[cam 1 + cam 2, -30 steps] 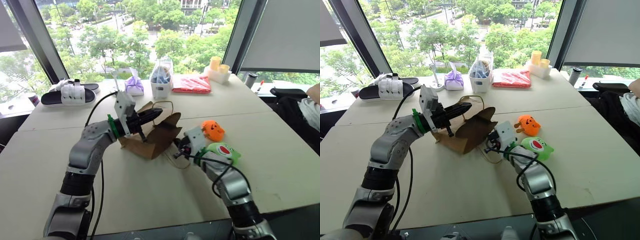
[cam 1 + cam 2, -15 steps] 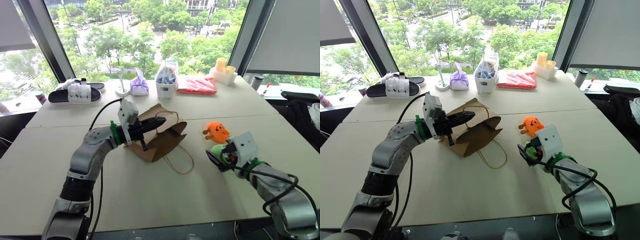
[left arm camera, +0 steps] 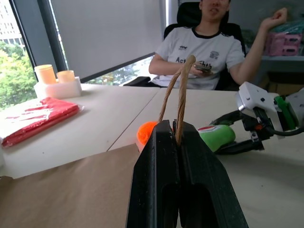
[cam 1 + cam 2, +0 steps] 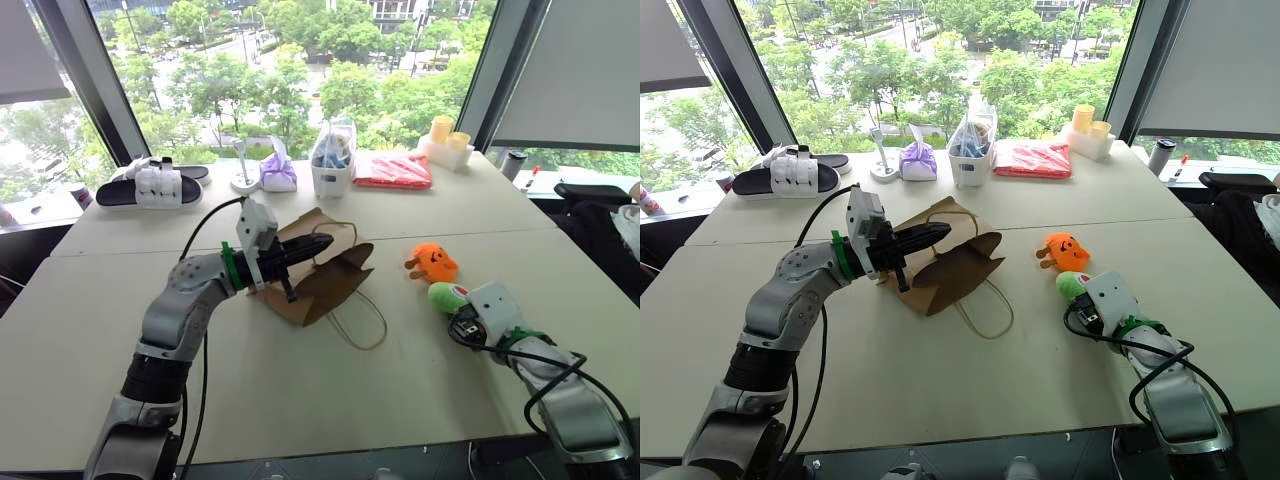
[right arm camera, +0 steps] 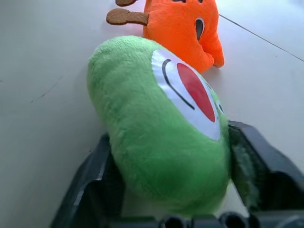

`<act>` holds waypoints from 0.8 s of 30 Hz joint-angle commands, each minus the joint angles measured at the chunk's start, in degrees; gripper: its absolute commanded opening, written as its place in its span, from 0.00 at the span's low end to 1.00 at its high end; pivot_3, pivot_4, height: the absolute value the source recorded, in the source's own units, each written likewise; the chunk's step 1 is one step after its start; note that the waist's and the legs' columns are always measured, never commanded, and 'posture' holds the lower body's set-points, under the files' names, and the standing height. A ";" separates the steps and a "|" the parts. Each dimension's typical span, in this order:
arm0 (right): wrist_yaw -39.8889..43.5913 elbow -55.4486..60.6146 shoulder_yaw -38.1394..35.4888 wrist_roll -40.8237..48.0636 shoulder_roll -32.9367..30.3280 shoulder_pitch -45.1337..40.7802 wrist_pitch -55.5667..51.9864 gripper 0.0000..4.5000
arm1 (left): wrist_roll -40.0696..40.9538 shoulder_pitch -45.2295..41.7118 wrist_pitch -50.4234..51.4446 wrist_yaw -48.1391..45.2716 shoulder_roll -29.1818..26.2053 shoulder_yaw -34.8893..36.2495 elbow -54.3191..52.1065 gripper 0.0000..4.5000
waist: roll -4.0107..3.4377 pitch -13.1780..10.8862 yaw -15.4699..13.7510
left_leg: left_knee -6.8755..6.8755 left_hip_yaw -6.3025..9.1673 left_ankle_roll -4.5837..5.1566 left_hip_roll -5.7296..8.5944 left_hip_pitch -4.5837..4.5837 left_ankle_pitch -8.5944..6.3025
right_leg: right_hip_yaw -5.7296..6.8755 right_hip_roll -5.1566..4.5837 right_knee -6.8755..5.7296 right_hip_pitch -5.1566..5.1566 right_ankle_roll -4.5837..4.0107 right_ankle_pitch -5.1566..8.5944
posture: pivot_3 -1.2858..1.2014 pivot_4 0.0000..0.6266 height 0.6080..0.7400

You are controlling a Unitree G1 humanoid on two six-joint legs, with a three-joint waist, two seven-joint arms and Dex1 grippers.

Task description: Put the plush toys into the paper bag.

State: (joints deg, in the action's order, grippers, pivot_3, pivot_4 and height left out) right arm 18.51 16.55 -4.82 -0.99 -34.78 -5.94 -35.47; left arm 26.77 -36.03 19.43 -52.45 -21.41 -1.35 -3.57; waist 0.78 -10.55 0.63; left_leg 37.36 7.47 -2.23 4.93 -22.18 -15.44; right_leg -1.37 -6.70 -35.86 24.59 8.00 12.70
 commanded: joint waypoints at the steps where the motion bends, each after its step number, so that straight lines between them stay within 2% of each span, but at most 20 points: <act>1: 0.71 2.44 -1.22 0.24 -0.16 -0.99 1.00 0.23 | 0.27 -0.40 -1.19 0.02 -0.41 0.73 -1.57 0.00 | 0.00 0.00 0.01 | 0.00 0.00 0.00 0.00 0.00 0.00 | 0.00 0.00 0.00 0.00 0.00 0.00 | 0.52 0.24 1.00; 3: 2.06 4.91 -1.73 1.43 -0.37 -0.83 0.65 0.00 | 0.27 -0.43 -1.27 0.01 -0.47 0.80 -1.46 0.00 | 0.00 0.00 0.02 | 0.00 0.00 0.00 0.00 0.00 0.00 | 0.00 0.00 0.00 0.00 0.00 0.00 | 0.52 0.24 1.00; 8: 6.58 13.67 -1.75 6.42 -0.03 -1.94 -2.49 0.00 | 0.85 -0.95 -0.91 0.23 -0.33 1.25 -1.14 0.00 | 0.00 0.00 0.01 | -0.01 0.03 0.00 0.00 0.00 0.00 | 0.01 0.00 0.01 0.00 0.01 0.00 | 0.52 0.24 1.00; 12: 8.13 17.83 5.07 9.42 3.45 -9.03 -6.30 0.00 | 1.65 -1.17 0.01 0.40 -0.16 1.49 -1.41 0.00 | -0.01 0.00 0.41 | -0.01 0.09 0.00 -0.05 0.06 0.00 | -0.01 0.01 -0.01 0.00 0.00 0.00 | 0.52 0.24 1.00; 15: 7.71 12.11 15.08 5.79 7.34 -12.03 -2.26 0.00 | 1.84 -0.97 0.63 0.70 -0.05 1.29 -2.29 0.00 | 0.02 0.01 0.21 | -0.03 0.12 -0.01 -0.07 0.09 0.00 | 0.08 0.05 -0.02 -0.05 0.00 0.01 | 0.52 0.24 1.00; 17: 6.24 8.19 17.90 5.25 11.26 -13.62 -1.08 0.00 | 2.11 -0.85 1.03 0.90 -0.09 1.20 -2.76 0.00 | 0.03 0.00 0.04 | -0.03 0.11 -0.01 -0.06 0.07 0.00 | 0.08 0.04 0.00 -0.06 0.00 0.00 | 0.52 0.24 1.00; 24: 5.80 -6.49 25.61 -0.05 18.49 -20.90 10.19 0.00 | 2.94 -0.39 1.99 2.14 0.07 1.60 -4.15 0.00 | 0.03 0.00 0.28 | -0.02 0.19 -0.03 0.00 0.01 0.02 | 0.05 0.00 0.11 -0.02 0.00 0.00 | 0.52 0.24 1.00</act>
State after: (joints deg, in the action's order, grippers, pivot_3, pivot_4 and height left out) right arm 24.91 11.37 19.84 0.61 -17.42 -24.69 -29.41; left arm 28.29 -36.13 21.23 -50.61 -21.23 -0.82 -5.14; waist 0.81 -10.55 0.92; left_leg 37.33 7.64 -2.28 4.93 -22.17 -15.41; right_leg -1.31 -6.69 -35.77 24.58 8.00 12.70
